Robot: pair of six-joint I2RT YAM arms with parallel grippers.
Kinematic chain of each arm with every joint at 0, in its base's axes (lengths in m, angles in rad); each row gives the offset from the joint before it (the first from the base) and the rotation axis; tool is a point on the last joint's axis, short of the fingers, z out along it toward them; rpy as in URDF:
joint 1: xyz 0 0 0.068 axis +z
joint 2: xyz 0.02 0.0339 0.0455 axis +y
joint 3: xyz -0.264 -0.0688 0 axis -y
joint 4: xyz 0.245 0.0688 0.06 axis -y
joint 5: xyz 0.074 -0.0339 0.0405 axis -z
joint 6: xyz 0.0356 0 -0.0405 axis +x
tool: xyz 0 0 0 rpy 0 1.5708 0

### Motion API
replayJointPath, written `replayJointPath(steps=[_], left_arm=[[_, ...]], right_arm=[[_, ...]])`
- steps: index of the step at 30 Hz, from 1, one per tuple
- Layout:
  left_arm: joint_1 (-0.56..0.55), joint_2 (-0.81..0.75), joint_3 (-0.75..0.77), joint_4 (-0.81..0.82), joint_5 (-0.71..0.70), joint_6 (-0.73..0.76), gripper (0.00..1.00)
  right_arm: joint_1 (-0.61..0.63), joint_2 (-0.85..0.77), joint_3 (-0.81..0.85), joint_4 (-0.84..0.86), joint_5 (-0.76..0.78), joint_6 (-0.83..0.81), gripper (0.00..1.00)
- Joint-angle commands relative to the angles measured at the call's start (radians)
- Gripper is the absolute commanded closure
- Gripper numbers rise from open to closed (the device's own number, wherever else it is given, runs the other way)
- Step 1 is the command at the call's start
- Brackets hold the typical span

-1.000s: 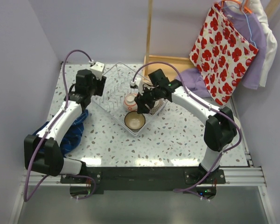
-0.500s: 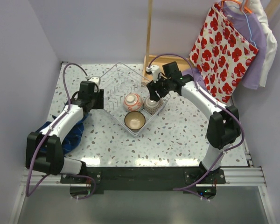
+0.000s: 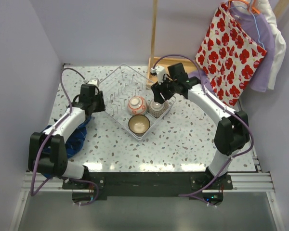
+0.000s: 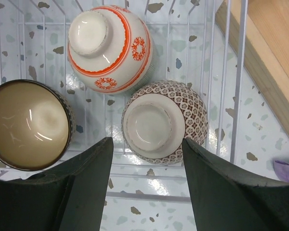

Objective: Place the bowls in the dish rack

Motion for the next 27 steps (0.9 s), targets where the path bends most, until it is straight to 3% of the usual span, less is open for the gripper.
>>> replayJointPath(steps=[1, 3, 10, 27], left_arm=[[0.010, 0.017, 0.002, 0.027, 0.029, 0.017, 0.87], [0.024, 0.021, 0.014, 0.015, 0.021, 0.034, 1.00], [0.099, 0.069, 0.072, -0.019, 0.029, 0.074, 1.00], [0.201, 0.270, 0.356, 0.053, -0.028, -0.069, 1.00]], right_arm=[[0.003, -0.048, -0.004, 0.028, 0.018, 0.007, 0.37], [0.003, -0.049, -0.005, 0.025, 0.021, 0.003, 0.37], [0.003, -0.052, -0.011, 0.030, -0.005, 0.004, 0.37], [0.009, -0.012, 0.032, 0.021, -0.031, 0.009, 0.37]])
